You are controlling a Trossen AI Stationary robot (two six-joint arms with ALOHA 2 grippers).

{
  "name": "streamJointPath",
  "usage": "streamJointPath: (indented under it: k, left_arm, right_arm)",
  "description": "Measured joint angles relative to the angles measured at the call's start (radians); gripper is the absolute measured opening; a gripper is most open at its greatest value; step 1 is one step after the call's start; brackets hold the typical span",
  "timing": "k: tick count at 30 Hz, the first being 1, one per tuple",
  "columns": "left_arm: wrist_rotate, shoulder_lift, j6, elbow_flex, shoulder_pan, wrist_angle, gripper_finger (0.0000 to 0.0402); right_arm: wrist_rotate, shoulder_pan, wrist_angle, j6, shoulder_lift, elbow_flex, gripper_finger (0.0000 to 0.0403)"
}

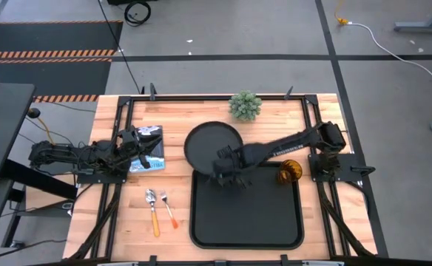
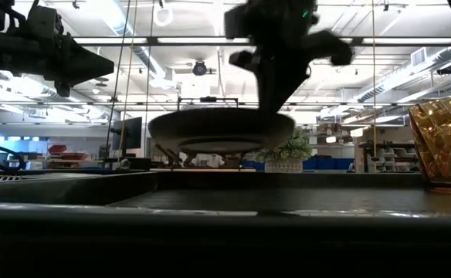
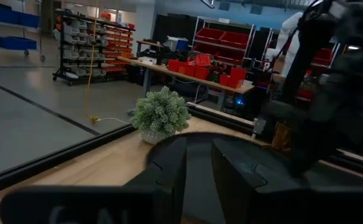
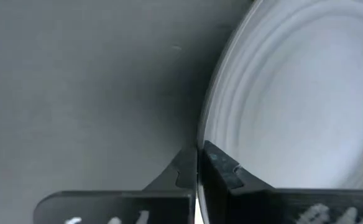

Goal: Pick and place plate/cup/fork/spoon on tray
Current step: Put the black plate on the black tray to the bottom of the orange cup

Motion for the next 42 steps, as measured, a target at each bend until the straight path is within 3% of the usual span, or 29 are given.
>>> streamJointPath:
  k: [12,28,36,42]
  left_arm:
    - [0.0,0.0,0.0,0.0,0.0,0.012,0.0082]
    - [0.001,0.0,0.001,0.0,0.0,0.03,0.0082]
    - [0.003,0.0,0.002,0.0,0.0,0.03,0.0082]
    - [0.003,0.0,0.003,0.0,0.0,0.03,0.0082]
  right_arm:
    - [-0.017,0.252,-0.091,0.39,0.0,0.011,0.0012]
    - [-0.141,0.56,-0.099,0.612,0.0,-0.038,0.0013]
    - [-0.137,0.69,-0.047,0.867,0.001,-0.123,0.0013]
    - [-0.137,0.735,0.016,0.932,0.0,-0.146,0.0018]
